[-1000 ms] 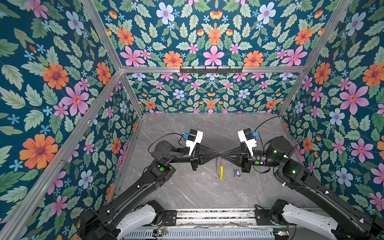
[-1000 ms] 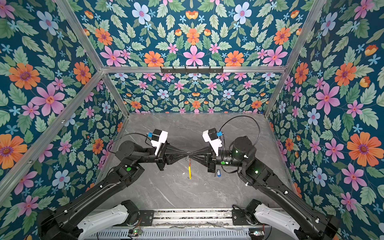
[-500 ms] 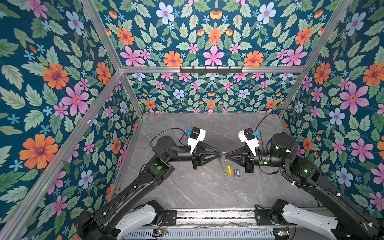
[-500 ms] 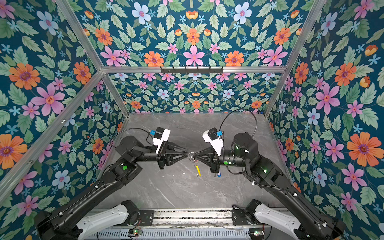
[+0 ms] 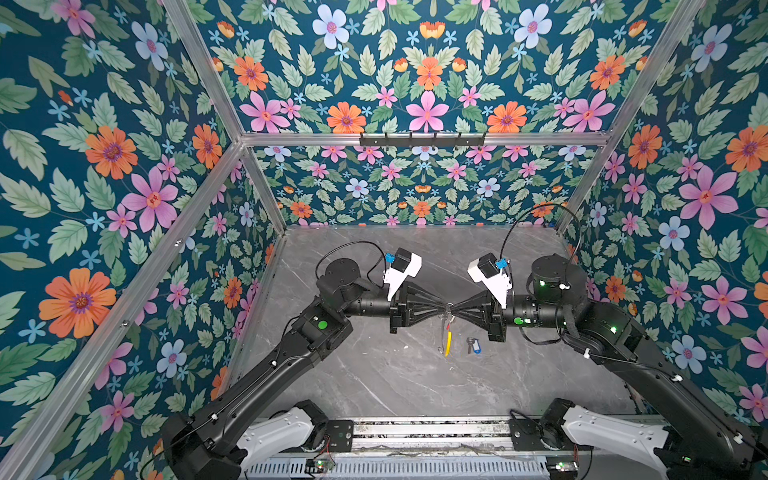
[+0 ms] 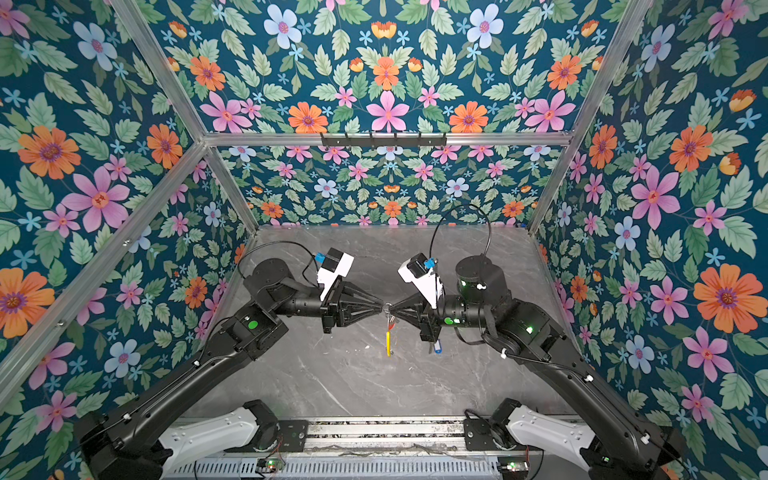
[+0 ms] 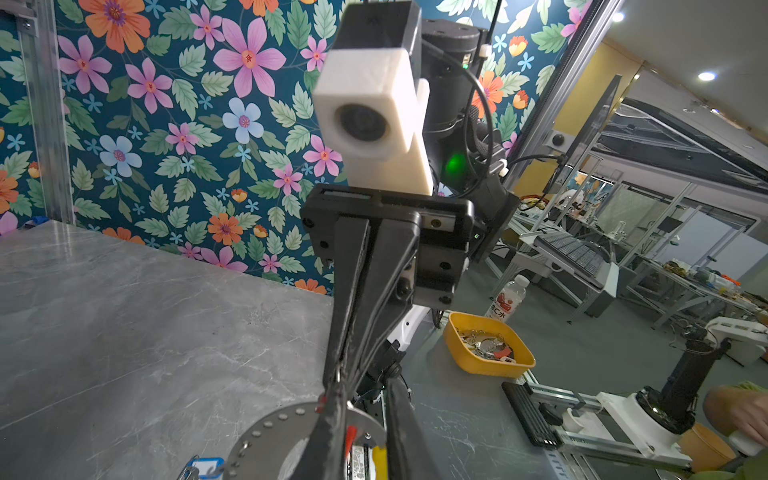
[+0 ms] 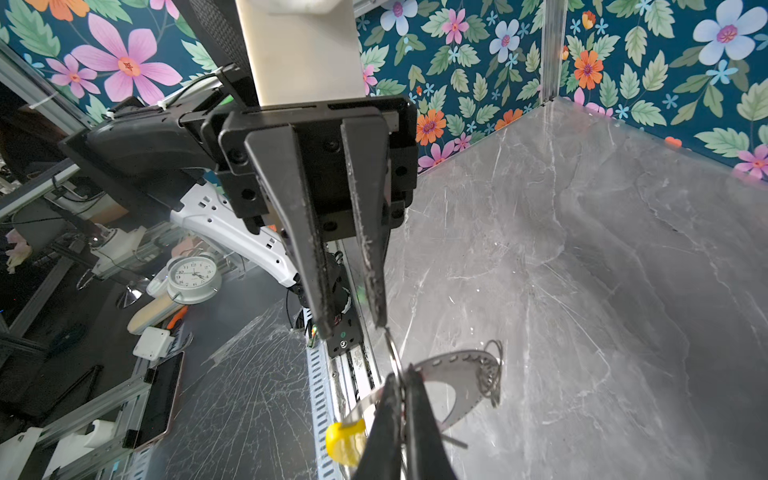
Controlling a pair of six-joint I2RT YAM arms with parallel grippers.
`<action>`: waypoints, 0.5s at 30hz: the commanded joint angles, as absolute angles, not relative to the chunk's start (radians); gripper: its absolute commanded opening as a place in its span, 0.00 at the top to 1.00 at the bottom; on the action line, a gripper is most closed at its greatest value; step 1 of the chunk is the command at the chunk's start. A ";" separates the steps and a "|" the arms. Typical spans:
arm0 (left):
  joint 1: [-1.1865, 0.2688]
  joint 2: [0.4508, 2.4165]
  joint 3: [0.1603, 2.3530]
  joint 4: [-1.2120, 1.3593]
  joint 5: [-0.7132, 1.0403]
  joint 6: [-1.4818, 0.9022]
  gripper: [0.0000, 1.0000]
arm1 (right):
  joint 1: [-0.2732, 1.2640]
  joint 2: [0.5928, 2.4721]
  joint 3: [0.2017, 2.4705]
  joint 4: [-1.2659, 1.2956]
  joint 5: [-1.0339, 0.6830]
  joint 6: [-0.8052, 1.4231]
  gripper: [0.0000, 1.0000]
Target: Remove the keys from the keyring
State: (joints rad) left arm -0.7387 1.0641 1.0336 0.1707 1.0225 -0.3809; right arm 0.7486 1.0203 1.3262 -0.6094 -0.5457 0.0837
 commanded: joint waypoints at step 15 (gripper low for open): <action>-0.736 1.042 1.084 0.038 0.949 -0.269 0.77 | 0.769 1.035 1.382 -0.679 -0.544 0.028 1.00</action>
